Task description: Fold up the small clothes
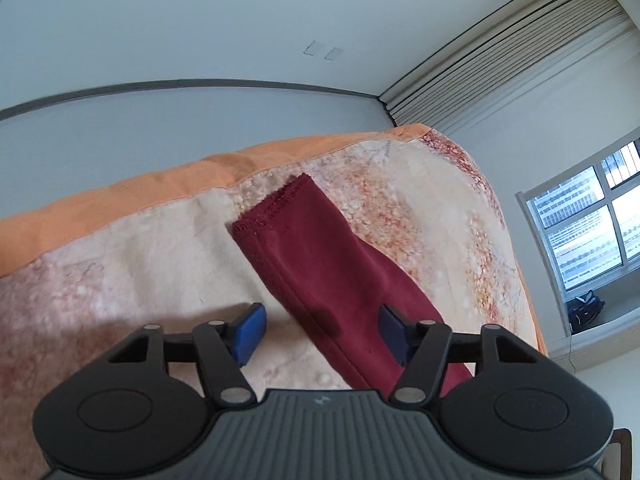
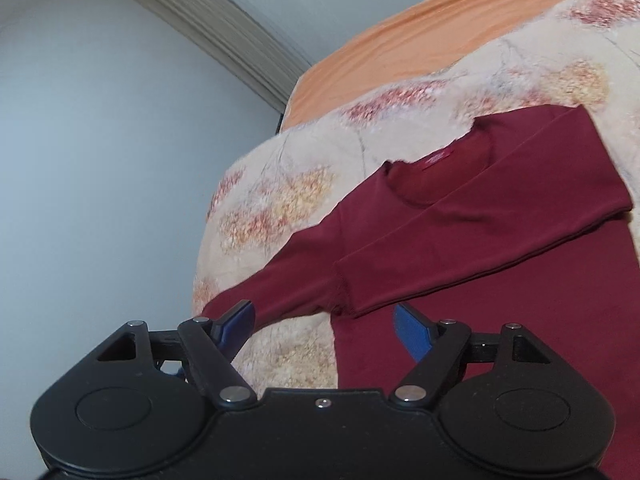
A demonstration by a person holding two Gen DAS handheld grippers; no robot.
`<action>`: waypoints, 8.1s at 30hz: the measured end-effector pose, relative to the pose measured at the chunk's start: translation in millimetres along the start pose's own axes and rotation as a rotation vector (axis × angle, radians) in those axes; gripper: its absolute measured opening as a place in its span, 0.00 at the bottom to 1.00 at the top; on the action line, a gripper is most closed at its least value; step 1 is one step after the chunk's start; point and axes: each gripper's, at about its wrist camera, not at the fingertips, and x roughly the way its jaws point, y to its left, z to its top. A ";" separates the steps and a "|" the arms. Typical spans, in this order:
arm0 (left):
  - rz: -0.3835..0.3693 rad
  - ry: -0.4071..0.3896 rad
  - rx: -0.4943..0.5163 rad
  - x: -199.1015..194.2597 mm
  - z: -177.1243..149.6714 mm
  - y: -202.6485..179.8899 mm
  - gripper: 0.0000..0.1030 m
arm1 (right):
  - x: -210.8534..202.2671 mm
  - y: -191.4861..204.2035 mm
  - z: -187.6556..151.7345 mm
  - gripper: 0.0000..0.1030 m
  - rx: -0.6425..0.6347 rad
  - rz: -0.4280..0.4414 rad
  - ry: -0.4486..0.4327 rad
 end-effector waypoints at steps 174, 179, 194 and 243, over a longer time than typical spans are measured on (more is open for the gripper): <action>0.068 0.395 1.191 -4.5 -343.2 -213.9 0.59 | 5.4 -259.6 -1.8 0.67 -0.172 -0.259 0.053; 0.092 0.459 1.146 -37.5 -360.4 -184.6 0.59 | -27.9 -272.2 -56.0 0.69 -0.080 -0.276 0.117; -0.020 0.446 1.566 -143.9 -447.3 -159.9 0.63 | -106.2 -226.9 -158.2 0.70 -0.439 -0.252 0.283; -0.221 0.768 1.020 -92.8 -372.4 -180.6 0.08 | -81.2 -173.0 -214.4 0.61 -1.147 -0.219 0.417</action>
